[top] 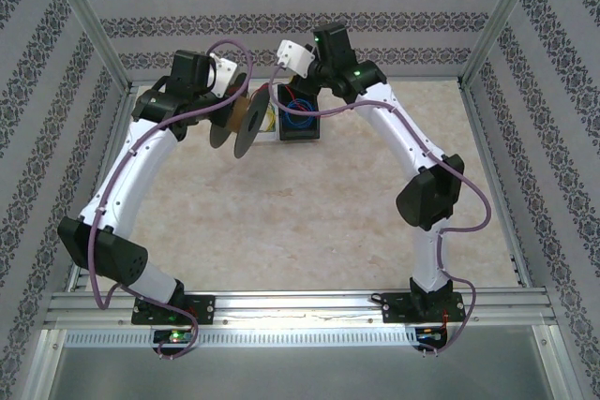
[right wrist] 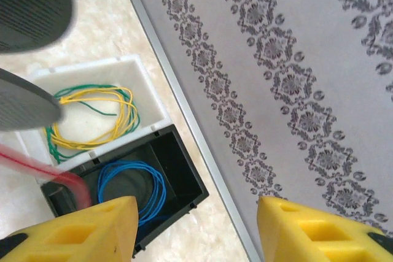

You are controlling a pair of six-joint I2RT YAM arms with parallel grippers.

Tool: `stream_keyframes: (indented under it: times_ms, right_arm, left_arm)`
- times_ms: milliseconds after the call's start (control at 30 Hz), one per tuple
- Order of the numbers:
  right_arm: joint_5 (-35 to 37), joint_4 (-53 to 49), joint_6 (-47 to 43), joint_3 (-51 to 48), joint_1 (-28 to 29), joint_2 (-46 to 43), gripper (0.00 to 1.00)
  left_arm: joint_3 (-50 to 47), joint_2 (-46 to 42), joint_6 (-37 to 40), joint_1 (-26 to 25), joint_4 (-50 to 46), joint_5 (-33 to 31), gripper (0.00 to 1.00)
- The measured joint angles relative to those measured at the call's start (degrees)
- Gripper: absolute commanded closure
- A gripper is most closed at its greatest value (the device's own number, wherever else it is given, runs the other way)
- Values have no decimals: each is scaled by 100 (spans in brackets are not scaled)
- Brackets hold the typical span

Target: Wrap the cables

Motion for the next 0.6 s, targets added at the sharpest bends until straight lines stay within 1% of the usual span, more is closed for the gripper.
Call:
stream_keyframes:
  times_ms: [133,233,300,433,500,600]
  right_arm:
    - [-256,155,208,-385,-243,-68,39]
    - [-557,317,378,-780,-398,-166,33]
    - [-846,455,516,-1115,-505,-273,28]
    - [-1440,660,723,-1749,-688,-568,10]
    - [-1797,704,750,-2046,-785,-785,8]
    - [-2256,704,754,-2330,-890,-1147,7]
  left_arm:
    - [63,-28,44,0,-223,20,100]
    - [153,-28,61,0,-313,72,100]
    - [245,-28,63,0,-367,107,100]
    - [424,-26,70,0,-466,157,100]
    - [507,-26,96,0,-518,157,100]
    - [621,7,127,0,-570,103,100]
